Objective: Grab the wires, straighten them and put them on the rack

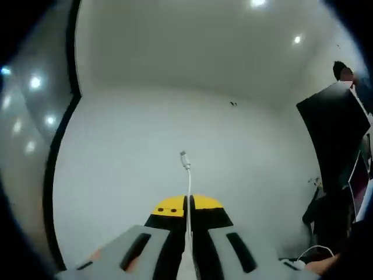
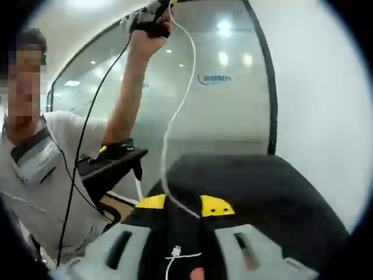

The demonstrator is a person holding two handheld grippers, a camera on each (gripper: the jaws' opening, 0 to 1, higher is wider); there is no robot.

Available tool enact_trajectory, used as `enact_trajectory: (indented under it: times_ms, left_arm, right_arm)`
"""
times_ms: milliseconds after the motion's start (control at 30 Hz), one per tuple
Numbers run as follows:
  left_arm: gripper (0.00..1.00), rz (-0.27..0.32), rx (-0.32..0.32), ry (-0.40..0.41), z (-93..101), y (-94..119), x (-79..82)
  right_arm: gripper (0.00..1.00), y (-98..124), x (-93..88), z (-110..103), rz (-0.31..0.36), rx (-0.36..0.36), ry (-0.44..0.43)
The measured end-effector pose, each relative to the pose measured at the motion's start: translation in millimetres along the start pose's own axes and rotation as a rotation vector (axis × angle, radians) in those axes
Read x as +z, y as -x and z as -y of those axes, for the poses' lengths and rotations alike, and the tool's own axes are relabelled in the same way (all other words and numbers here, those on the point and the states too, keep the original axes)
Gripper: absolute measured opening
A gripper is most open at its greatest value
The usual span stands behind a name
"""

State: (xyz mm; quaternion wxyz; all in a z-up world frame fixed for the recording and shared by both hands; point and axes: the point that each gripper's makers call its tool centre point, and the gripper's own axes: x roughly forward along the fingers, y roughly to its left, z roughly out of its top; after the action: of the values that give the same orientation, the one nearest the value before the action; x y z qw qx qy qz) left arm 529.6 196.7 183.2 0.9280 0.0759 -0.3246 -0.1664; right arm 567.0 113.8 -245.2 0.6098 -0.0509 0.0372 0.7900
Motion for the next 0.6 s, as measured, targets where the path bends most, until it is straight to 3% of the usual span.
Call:
enact_trajectory:
  times_ms: [67, 133, 167, 233, 267, 300, 333, 400, 467, 533, 600]
  left_arm:
    - [0.03, -0.016, -0.010, -0.024, -6.8, 15, -2.4]
    - [0.03, -0.074, 0.032, -0.109, -16.9, 35, -17.8]
    - [0.03, -0.079, 0.043, -0.137, -19.9, 44, -22.8]
    - [0.03, -0.086, 0.057, -0.145, -25.6, 63, -29.7]
    - [0.03, -0.094, 0.068, -0.130, -31.8, 72, -31.2]
    - [0.03, -0.093, 0.072, -0.114, -36.3, 78, -31.7]
    - [0.03, -0.088, 0.077, -0.103, -41.2, 83, -28.9]
    - [0.03, -0.083, 0.091, -0.097, -52.9, 86, -22.4]
    - [0.03, -0.058, 0.087, -0.042, -58.2, 90, -13.1]
    - [0.03, -0.043, 0.090, -0.027, -61.6, 97, -4.4]
    - [0.03, -0.012, 0.109, -0.047, -67.4, 106, 9.6]
  right_arm:
    - [0.00, -7, 27.0, -10, 0.120, 0.041, 0.066]
    - [0.00, -7, 54.4, -24, 0.208, 0.072, 0.077]
    - [0.00, -8, 57.8, -31, 0.190, 0.060, 0.089]
    - [0.05, -14, 53.4, -24, 0.112, -0.049, 0.224]
    - [0.20, -17, 47.7, -25, 0.084, -0.054, 0.284]
    - [0.35, -26, 32.5, -32, 0.040, -0.016, 0.417]
    - [0.44, -32, 19.8, -37, 0.008, 0.022, 0.459]
    - [0.47, -56, -31.6, -44, -0.145, 0.078, 0.410]
    - [0.50, -83, -74.8, -22, -0.271, 0.019, 0.424]
    - [0.44, -100, -101.4, 30, -0.359, -0.173, 0.472]
    - [0.09, -101, -96.0, 52, -0.290, -0.263, 0.441]
